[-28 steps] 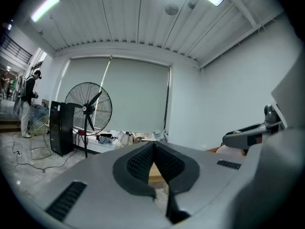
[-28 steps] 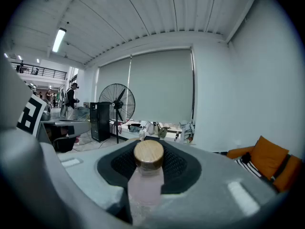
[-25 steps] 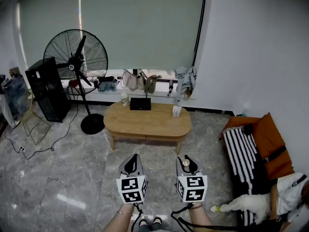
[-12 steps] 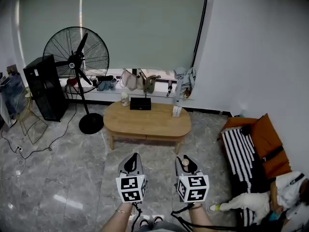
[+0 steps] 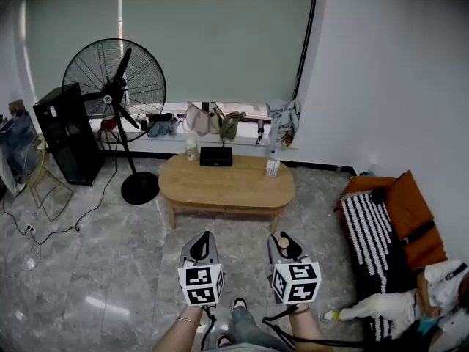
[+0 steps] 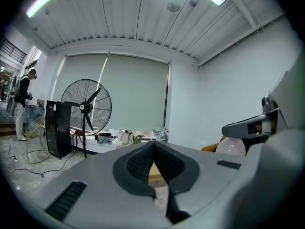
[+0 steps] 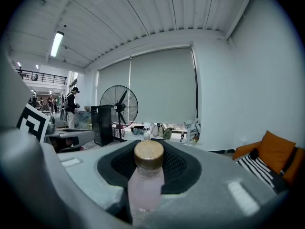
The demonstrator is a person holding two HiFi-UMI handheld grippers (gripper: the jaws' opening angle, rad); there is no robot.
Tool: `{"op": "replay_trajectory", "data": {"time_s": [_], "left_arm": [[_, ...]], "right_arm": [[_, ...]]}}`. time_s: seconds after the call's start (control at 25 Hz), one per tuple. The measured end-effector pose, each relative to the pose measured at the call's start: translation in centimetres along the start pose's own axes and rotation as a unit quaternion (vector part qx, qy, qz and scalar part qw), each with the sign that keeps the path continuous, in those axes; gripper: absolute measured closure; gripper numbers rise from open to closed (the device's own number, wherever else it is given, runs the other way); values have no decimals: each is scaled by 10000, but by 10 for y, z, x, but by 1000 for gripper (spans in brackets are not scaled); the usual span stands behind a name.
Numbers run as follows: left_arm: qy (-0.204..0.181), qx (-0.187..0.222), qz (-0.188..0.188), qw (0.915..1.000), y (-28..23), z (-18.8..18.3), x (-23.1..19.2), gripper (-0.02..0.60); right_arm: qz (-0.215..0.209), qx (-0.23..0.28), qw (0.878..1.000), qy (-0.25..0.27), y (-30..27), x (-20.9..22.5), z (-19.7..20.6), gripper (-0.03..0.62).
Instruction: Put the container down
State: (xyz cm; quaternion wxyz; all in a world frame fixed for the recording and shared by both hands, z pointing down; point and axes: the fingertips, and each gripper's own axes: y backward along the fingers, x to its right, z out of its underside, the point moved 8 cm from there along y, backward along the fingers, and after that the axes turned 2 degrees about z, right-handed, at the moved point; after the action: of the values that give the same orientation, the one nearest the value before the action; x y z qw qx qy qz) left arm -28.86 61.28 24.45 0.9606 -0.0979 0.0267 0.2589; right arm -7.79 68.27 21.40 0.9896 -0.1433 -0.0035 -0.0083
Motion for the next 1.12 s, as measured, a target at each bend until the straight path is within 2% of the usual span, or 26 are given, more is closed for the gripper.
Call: {"op": "replay_trajectory", "data": {"time_s": [0.44,1.12], "left_arm": [[184,-145,-193,9995,-73,-7,-23,584],[8,-254,-200,9995,-209,-36,-18,584]], "right_arm": [[-202,-34,9997,114,-79,24,-22,468],[-343,-131,9993,-25,-206,98,-56,468]]}}
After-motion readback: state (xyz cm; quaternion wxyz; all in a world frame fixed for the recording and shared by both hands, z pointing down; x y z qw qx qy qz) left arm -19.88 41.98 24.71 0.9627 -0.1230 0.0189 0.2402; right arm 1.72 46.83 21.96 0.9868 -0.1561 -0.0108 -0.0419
